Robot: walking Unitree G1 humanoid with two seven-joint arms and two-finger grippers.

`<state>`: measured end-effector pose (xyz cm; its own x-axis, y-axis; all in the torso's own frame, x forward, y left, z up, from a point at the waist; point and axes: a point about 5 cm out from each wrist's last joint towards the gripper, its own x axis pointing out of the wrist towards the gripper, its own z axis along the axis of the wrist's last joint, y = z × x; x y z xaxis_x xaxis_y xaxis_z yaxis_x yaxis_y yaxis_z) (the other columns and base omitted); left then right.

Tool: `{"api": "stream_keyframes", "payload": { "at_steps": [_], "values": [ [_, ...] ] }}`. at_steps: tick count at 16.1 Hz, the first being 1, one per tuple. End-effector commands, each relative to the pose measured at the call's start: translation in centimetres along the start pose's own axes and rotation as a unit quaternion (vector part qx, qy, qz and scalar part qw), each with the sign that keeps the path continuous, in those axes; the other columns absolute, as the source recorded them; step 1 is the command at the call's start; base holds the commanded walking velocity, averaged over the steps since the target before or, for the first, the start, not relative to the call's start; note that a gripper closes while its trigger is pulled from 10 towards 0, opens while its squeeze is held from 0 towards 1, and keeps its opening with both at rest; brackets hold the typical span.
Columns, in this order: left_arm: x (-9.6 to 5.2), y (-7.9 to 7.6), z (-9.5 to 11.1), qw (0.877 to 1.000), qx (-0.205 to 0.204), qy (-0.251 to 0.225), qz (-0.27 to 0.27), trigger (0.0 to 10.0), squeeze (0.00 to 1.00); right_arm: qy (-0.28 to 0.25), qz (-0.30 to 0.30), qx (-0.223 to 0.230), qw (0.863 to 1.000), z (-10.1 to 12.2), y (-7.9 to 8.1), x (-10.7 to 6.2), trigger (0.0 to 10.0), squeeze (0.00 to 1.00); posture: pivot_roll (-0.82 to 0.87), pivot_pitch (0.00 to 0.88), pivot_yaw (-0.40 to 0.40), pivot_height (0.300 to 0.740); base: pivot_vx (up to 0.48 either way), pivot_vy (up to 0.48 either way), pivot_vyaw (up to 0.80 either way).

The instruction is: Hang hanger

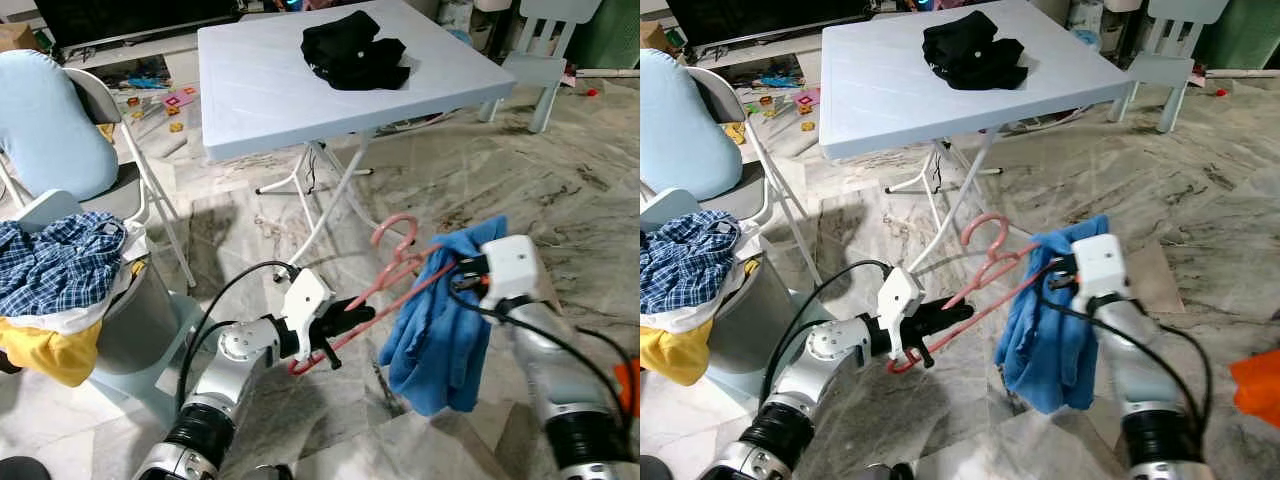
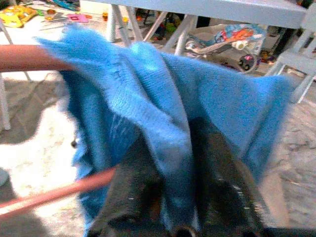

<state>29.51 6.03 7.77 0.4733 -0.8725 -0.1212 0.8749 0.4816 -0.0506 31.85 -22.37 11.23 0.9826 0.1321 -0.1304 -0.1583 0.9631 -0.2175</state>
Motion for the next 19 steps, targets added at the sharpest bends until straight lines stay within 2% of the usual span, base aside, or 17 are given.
{"api": "stream_keyframes", "payload": {
  "at_steps": [1, 4, 9, 11, 13, 16, 19],
  "values": [
    [-0.2, 0.7, 0.7, 1.0, 0.014, -0.011, 0.011, 0.0, 0.0, 0.002, 0.005, 0.004, 1.0, -0.1, -0.2, -0.1, 0.0, 0.0, -0.11, 0.045, 0.058, 0.74, 0.0, 0.0, 0.0],
    [-0.2, 0.8, 0.8, 1.0, 0.019, -0.009, 0.011, 0.0, 0.0, 0.003, 0.003, 0.005, 1.0, -0.1, -0.5, -0.2, 0.0, 0.0, -0.11, 0.045, 0.058, 0.74, 0.0, 0.0, 0.0],
    [-0.3, 0.4, 0.5, 1.0, 0.025, -0.005, 0.005, 0.0, 0.0, -0.001, 0.003, 0.021, 1.0, -0.1, 0.2, 0.0, 0.0, 0.0, -0.12, 0.044, 0.055, 0.74, 0.0, 0.0, 0.0],
    [-1.5, 0.3, -0.1, 0.999, 0.034, 0.003, 0.007, 0.0, 0.0, -0.006, -0.006, 0.07, 0.998, 0.1, 0.4, 0.2, 0.0, 0.0, -0.12, 0.045, 0.055, 0.74, 0.0, 0.0, 0.0],
    [-3.3, -0.5, -1.6, 0.998, 0.052, 0.034, -0.006, 0.0, 0.0, -0.037, -0.05, 0.137, 0.989, 1.3, -0.3, 0.5, 0.0, 0.0, -0.11, 0.045, 0.055, 0.74, 0.0, 0.0, 0.0],
    [-4.9, -1.8, -3.4, 0.996, 0.057, 0.067, -0.021, 0.0, 0.0, -0.075, -0.113, 0.165, 0.977, 3.1, -1.1, 1.3, 0.0, 0.0, -0.1, 0.047, 0.06, 0.74, 0.0, 0.0, 0.0],
    [-5.6, -2.7, -3.4, 0.997, 0.059, 0.058, -0.01, 0.0, 0.0, -0.074, -0.178, 0.164, 0.967, 3.8, -2.3, 2.0, 0.0, 0.0, -0.08, 0.046, 0.055, 0.74, 0.0, 0.0, 0.0]
  ]
}}
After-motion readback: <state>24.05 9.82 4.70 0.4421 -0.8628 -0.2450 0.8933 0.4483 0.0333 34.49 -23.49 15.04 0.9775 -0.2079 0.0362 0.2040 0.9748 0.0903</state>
